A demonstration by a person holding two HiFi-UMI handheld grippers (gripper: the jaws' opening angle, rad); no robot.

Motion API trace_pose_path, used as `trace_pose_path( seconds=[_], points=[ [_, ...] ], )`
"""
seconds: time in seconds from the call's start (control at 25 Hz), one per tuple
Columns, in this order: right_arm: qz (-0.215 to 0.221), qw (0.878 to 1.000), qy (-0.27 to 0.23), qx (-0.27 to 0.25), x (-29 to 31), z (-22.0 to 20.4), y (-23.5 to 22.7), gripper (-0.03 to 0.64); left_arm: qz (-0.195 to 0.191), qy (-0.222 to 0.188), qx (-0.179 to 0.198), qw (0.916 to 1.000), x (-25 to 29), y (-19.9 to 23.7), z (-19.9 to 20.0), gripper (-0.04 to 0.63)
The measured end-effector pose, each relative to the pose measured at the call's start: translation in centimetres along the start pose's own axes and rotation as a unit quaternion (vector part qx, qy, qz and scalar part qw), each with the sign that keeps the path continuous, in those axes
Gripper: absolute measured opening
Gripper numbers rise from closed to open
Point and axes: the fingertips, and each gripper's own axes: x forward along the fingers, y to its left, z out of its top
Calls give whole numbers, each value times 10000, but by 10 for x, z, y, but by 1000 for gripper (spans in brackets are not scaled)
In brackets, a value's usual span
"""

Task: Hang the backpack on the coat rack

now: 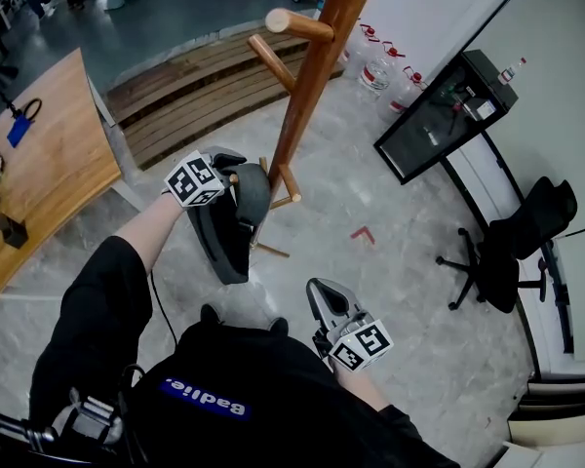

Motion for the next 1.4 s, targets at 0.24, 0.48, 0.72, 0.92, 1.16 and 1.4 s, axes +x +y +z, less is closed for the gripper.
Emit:
trace_pose_path(
  seconds=[0.24, 0.48, 0.72, 0.92, 1.16, 1.4],
  points=[
    [83, 10000, 2, 1, -9, 0, -4, 6, 575, 299, 233, 9976, -3, -1, -18, 169],
    [518, 9987, 21, 15, -29, -3, -16, 6, 1467, 4, 128, 9891, -37, -18, -4, 176],
    [1321, 9909, 255, 101, -41, -20, -16, 6, 2255, -160, -376, 9734, -82, -64, -2, 176],
    [1671, 9858, 178, -53, -49, -12, 18, 6, 2494, -817, -833, 9614, -131, -134, 15, 176],
    [1666, 9856, 54, -270, -58, -16, 72, 6, 2171, -1765, -1372, 9502, -172, -250, 20, 176],
    [1381, 9899, -52, -300, -71, -35, 141, 6, 1691, -2545, -1480, 9406, -226, -342, 29, 170]
  ],
)
